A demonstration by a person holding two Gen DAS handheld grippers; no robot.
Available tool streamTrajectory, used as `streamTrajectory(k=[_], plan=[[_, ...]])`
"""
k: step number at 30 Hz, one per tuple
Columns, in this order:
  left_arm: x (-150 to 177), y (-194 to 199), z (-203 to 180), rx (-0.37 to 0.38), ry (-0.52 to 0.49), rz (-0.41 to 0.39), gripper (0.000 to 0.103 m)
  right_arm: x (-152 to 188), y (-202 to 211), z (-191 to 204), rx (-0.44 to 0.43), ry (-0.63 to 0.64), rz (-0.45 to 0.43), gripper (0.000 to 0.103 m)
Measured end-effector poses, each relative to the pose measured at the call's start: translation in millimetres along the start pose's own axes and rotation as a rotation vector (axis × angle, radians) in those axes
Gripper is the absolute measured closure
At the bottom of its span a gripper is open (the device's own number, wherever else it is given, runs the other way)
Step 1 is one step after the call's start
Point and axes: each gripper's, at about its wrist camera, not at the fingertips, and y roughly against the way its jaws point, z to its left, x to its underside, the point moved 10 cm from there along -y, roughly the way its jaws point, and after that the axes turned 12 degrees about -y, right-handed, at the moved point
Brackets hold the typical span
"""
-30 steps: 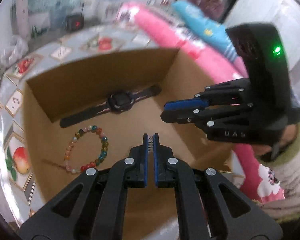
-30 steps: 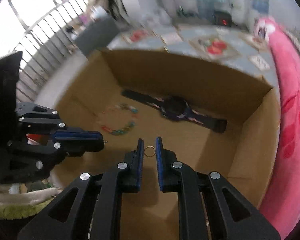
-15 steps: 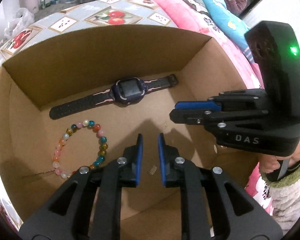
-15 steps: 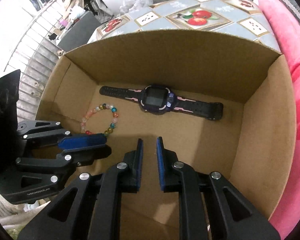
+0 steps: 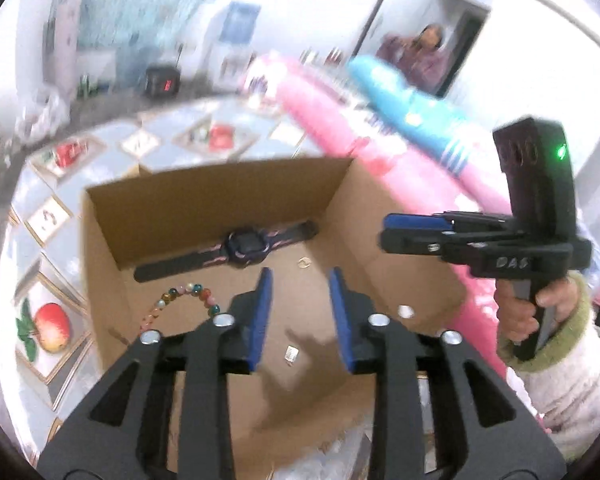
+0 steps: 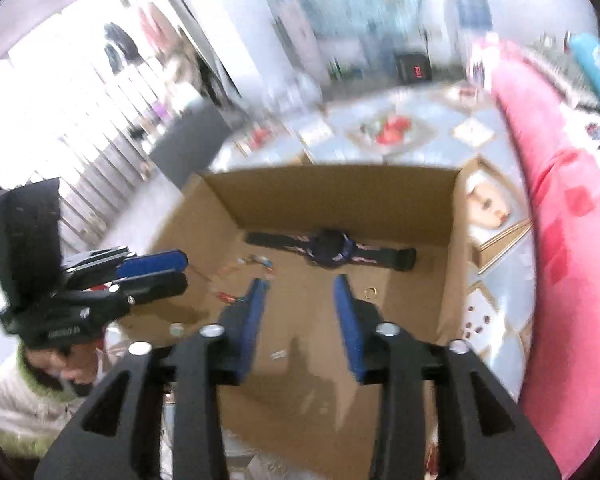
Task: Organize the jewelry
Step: 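Withdraw both grippers from the box back over the table jewelry, then close the right gripper on the second gold hoop earring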
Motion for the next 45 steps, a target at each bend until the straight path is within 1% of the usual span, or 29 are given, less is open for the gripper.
streamTrajectory(k=[2,4,7,9,11,13,14,16,17,19,20,22,23,25,30,34,37,39,41,43,45], plan=[[9.4,28.8,-11.8,0.002,-0.033,-0.059,0.059,12.2,33.0,6.1,-0.04,0.02,-0.073,0.053],[27.3,52.5,-22.9,-0.01,-0.067,-0.091,0.055,31.6,61.6,9.5,-0.087,0.028,-0.124,0.049],[50.6,68.6,-33.5,-0.038,-0.088,-0.098,0.052,68.8,85.2,5.6,-0.098,0.009,-0.157,0.045],[69.4,71.3,-46.3,-0.029,-0.089,-0.083,0.051,94.8,81.3,-2.2,-0.077,-0.035,-0.135,0.045],[88.1,64.2,-57.8,-0.042,-0.108,-0.044,0.051,121.1,67.7,-12.2,-0.019,-0.066,-0.095,0.045],[106.9,47.7,-69.1,-0.054,-0.137,0.011,0.051,146.0,48.8,-19.0,0.015,-0.097,-0.05,0.045],[114.6,40.1,-71.2,-0.07,-0.147,0.035,0.051,160.7,35.7,-22.7,0.03,-0.122,-0.015,0.047],[130.7,21.1,-77.7,-0.092,-0.182,0.094,0.051,181.2,15.4,-24.1,0.049,-0.136,0.041,0.059],[135.3,14.4,-79.2,-0.102,-0.196,0.109,0.053,189.0,8.5,-24.4,0.068,-0.13,0.058,0.062],[143.2,3.1,-84.7,-0.111,-0.231,0.135,0.06,195.6,2.3,-22.0,0.095,-0.108,0.062,0.064],[147.0,1.4,-85.7,-0.113,-0.245,0.138,0.06,198.4,-0.7,-18.5,0.096,-0.093,0.065,0.065],[149.3,-4.8,-88.3,-0.124,-0.264,0.149,0.062,201.9,-3.3,-15.7,0.124,-0.056,0.062,0.065],[149.7,-6.7,-88.9,-0.123,-0.264,0.154,0.064,203.0,-5.7,-14.8,0.142,-0.035,0.065,0.065],[153.4,-11.1,-89.6,-0.108,-0.249,0.164,0.065,201.9,-9.8,-14.3,0.148,-0.027,0.071,0.065],[164.4,-20.7,-89.3,-0.105,-0.235,0.187,0.066,207.7,-16.2,-13.0,0.191,0.009,0.079,0.067],[167.8,-23.9,-86.8,-0.097,-0.221,0.186,0.066,202.0,-19.3,-12.6,0.225,0.027,0.069,0.069],[168.4,-24.7,-85.6,-0.095,-0.224,0.184,0.066,198.7,-22.8,-9.7,0.25,0.049,0.068,0.072],[169.4,-24.8,-84.3,-0.099,-0.23,0.184,0.066,195.1,-25.3,-7.4,0.254,0.056,0.061,0.075],[170.2,-24.7,-82.9,-0.099,-0.232,0.185,0.066,194.6,-25.9,-2.2,0.246,0.078,0.045,0.076],[170.7,-25.8,-82.2,-0.098,-0.23,0.187,0.066,192.1,-27.1,4.1,0.242,0.101,0.041,0.077],[171.9,-25.7,-80.9,-0.095,-0.224,0.189,0.066,194.6,-31.2,6.6,0.255,0.127,0.049,0.08]])
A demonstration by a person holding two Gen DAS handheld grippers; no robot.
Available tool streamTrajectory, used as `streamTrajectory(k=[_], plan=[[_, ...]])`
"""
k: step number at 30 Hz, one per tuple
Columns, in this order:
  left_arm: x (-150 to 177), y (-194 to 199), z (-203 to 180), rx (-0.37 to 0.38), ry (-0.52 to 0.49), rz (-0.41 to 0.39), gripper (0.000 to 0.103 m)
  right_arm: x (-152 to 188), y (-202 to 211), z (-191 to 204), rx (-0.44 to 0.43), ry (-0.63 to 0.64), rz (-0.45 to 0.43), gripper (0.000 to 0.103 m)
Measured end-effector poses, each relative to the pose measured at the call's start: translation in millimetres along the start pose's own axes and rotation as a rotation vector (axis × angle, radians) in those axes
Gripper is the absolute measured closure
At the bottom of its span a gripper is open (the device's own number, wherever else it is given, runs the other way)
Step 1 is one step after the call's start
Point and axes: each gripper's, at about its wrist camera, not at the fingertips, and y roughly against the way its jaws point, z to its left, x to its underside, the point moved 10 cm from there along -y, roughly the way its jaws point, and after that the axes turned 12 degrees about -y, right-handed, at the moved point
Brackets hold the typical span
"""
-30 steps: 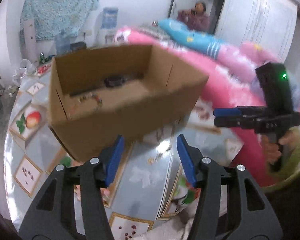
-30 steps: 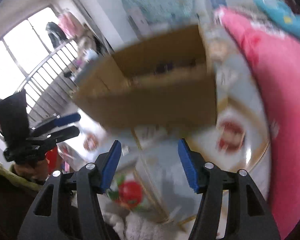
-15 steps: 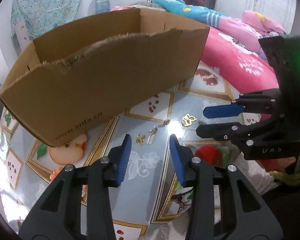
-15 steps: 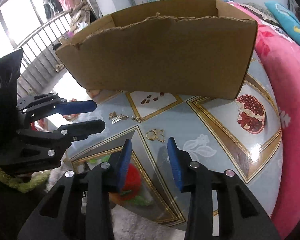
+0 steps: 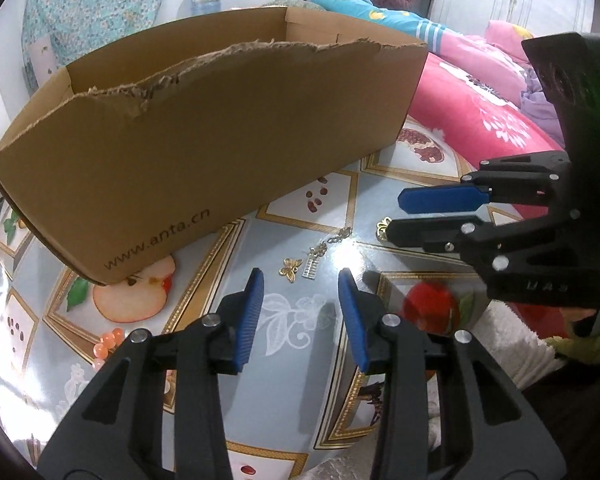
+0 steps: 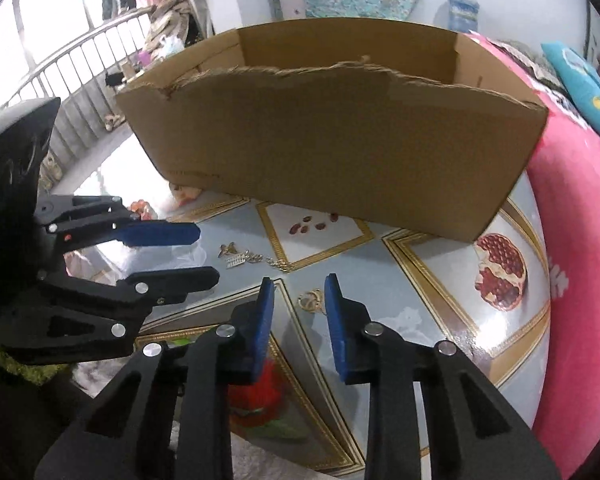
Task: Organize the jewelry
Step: 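Close the right gripper on the second gold hoop earring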
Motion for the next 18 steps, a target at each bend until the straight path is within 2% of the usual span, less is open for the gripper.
streamTrajectory(k=[8,18], plan=[[3.2,-1.6,-0.1,0.007,0.0,0.003,0.066,7.8,-11.1,-5.7,0.059,0.055,0.027,0.087],[6.5,-3.6,2.8,0.012,0.013,0.008,0.066,6.1,-14.7,-8.1,0.056,0.062,0.049,0.091]])
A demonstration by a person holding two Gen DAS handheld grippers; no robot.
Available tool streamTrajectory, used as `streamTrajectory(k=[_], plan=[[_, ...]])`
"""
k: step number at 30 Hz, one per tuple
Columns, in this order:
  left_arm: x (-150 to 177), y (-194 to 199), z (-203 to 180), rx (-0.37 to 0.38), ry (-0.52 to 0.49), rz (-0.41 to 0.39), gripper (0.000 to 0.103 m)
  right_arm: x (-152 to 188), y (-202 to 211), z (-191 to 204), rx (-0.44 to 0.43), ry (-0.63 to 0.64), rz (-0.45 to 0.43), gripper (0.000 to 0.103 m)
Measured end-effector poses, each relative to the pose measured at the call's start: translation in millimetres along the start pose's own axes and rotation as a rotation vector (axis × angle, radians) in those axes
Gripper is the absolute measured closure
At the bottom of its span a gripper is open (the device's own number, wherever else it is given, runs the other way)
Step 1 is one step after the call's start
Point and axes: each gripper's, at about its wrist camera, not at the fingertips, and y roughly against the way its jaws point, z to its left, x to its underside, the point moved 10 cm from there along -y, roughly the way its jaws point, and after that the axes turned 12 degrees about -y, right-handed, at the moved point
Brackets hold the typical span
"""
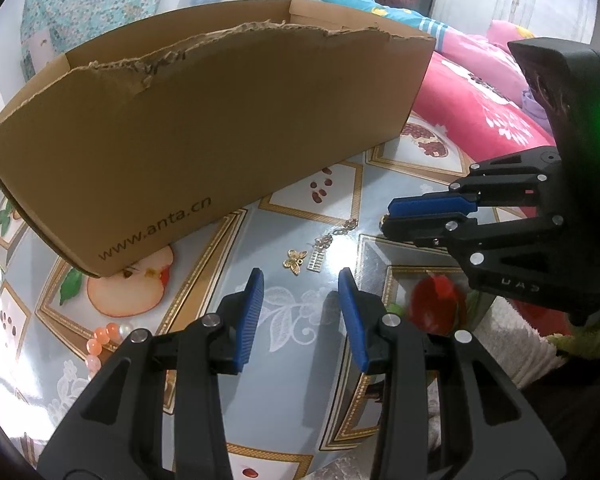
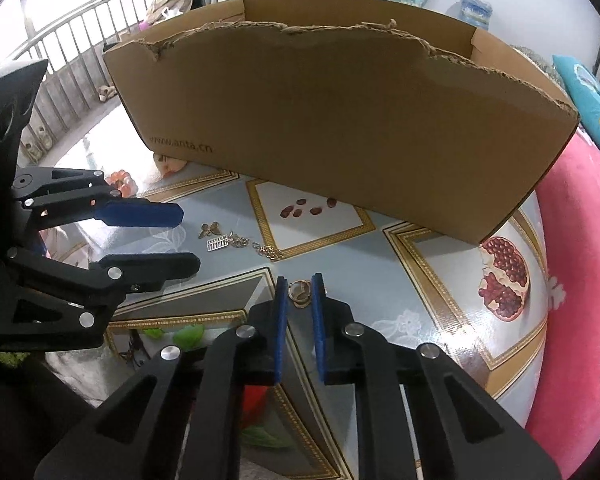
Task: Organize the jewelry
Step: 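Close the right gripper on the second gold hoop earring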
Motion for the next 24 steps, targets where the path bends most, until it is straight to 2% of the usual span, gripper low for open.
streamTrajectory(k=[7,11,16,20,24], plan=[[-1.1,5.4,-0.9,-0.002,-0.003,-0.017,0.066,1.1,4.0,-0.4,-0.018,-0.021,0.0,0.093],[-8.1,12.7,-5.0,0.007,-0.024,-0.046,0.066,-7.4,19.8,-12.7,-0.031,-0.078,-0.039,0.093],[-21.2,16.9,-23.7,0.085,-0.04,-0.095,0.066,-10.1,31.1,-36.8,-0.046,-0.18,-0.07,0.093],[-29.5,8.4,-45.2,0.121,-0.1,-0.088,0.066,-7.0,30.8,-50.7,-0.062,-0.241,-0.068,0.093],[-41.0,-5.9,-59.2,0.126,-0.153,-0.066,0.068,-7.6,29.4,-53.2,-0.074,-0.268,-0.083,0.093]])
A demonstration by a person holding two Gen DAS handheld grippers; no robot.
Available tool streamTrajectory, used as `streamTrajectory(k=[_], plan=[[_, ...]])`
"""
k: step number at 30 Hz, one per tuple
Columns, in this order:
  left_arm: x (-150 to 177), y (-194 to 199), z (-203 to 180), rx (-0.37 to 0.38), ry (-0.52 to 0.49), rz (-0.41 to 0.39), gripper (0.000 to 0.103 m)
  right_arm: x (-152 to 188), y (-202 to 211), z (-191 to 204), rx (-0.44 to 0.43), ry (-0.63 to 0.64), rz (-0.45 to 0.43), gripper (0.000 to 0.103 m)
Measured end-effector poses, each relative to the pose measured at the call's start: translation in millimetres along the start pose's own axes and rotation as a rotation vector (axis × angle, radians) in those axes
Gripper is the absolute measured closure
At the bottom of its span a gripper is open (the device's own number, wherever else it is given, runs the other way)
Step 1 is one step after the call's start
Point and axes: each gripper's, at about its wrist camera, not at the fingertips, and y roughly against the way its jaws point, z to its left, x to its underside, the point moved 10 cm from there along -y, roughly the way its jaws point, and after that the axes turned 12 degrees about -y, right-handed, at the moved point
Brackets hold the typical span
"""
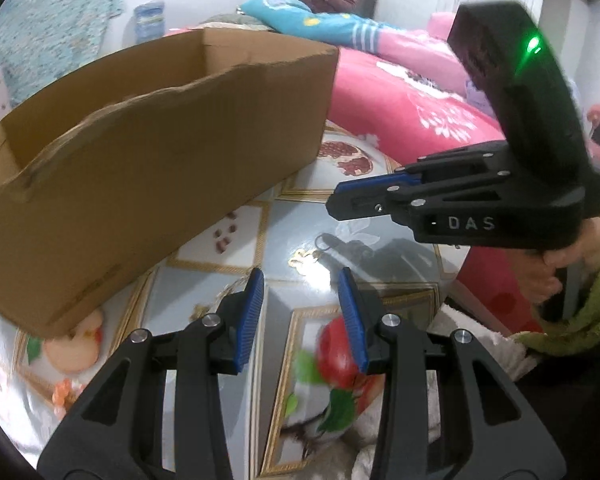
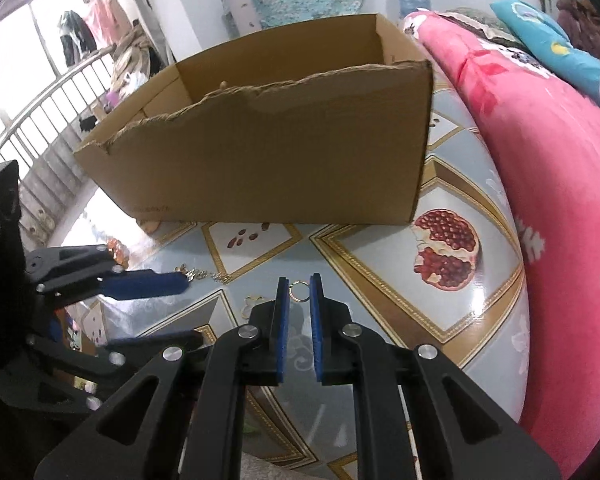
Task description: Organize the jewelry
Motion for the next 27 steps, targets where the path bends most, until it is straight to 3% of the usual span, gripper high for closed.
streamTrajectory(k=[5,10,19,23,27], plan=[[-5.3,-23.3,-3.8,0.004,-0.007,0.052,0.077,-0.5,2.4,-5.7,-0.016,-0.024,-0.022,0.093],[-3.7,-33.8,-0.6,-0.008,0.01,0.093,0.077,-1.2,2.6,-12.4,-0.028,-0.046,-0.036,0.093],[-9.7,-42.6,-3.2,-0.063,-0.024,0.115,0.078,-3.3,-0.1,-15.5,-0.044,-0.051,-0.05,0.093],[-10.8,-44.2,-6.0,-0.091,-0.05,0.11,0.085,-1.8,0.2,-16.0,-0.053,-0.057,-0.055,0.093],[-11.6,-44.1,-7.4,-0.104,-0.064,0.117,0.085,-1.1,-0.4,-18.4,-0.056,-0.064,-0.054,0.093]])
